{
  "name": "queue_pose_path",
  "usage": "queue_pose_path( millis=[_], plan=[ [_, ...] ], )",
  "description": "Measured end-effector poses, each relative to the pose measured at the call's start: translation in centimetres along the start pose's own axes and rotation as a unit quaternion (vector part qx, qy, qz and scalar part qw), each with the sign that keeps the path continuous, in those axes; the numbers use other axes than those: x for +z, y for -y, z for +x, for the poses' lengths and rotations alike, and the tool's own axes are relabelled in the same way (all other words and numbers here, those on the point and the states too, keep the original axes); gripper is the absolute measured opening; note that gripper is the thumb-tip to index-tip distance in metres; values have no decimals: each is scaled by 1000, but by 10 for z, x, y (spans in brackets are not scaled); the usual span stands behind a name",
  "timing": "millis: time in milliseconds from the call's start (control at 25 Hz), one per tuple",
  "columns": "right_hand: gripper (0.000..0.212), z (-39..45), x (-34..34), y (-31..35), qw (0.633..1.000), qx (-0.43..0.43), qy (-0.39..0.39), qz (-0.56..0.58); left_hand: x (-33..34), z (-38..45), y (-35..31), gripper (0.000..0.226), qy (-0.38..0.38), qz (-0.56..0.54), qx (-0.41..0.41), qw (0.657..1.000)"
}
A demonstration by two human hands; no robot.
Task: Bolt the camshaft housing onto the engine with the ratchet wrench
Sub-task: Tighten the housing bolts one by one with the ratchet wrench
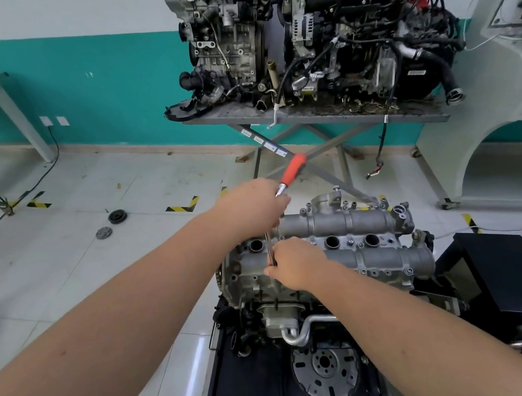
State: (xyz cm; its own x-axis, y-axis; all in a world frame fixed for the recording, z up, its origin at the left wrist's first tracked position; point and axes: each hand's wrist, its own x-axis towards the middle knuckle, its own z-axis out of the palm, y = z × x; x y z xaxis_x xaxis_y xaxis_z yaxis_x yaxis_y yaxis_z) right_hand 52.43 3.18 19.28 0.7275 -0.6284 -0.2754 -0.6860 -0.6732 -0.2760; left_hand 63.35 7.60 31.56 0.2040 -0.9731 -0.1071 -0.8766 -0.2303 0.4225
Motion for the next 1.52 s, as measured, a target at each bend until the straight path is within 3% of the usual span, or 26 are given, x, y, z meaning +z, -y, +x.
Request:
queue_pose_path(
  millis=[80,160,280,360,440,480,520,560,600,640,680,840,1040,1200,1400,1520],
  plan=[
    [25,1,0,1,1000,5,-3,1,8,-3,4,32,-54,206,111,971],
    [21,0,0,1,1000,-2,-10,28,25,-12,15,34,-168,260,225,924],
    [17,-1,1,3,998,-35,-29,46,50,-23,34,35,-358,129,293,877],
    [19,3,0,4,999,-29,-8,-20,67,-28,40,34,-367,-41,244,896],
    [25,5,0,4,998,-18,14,-63,83,-35,35,36,-316,-246,160,902],
    [25,5,0,4,998,-9,16,-55,87,-36,30,39,-278,-378,104,877],
    [21,4,-1,2,999,-1,14,-36,86,-36,23,42,-221,-540,37,811],
    [19,3,1,2,1000,4,7,-15,81,-33,19,46,-160,-676,-31,719],
    [20,2,1,1,1000,2,1,-5,74,-29,18,47,-115,-752,-80,644],
    [23,1,1,1,1000,1,3,-3,66,-25,19,43,-86,-776,-115,614],
    [25,1,0,2,1000,4,6,-2,56,-22,20,36,-73,-768,-140,621],
    [29,-1,-2,2,1000,2,17,-9,35,-16,18,16,-68,-663,-186,722],
    [31,-1,-1,2,1000,-1,16,-17,28,-10,15,10,-28,-612,-193,767],
    [34,-1,-3,0,1000,-9,16,-13,22,-7,22,11,30,-526,-166,833],
    [30,-4,-5,-2,999,-26,26,2,24,5,20,16,67,-440,-150,883],
    [26,-3,-4,-5,999,-23,11,19,22,9,13,17,81,-418,-144,894]
  ],
)
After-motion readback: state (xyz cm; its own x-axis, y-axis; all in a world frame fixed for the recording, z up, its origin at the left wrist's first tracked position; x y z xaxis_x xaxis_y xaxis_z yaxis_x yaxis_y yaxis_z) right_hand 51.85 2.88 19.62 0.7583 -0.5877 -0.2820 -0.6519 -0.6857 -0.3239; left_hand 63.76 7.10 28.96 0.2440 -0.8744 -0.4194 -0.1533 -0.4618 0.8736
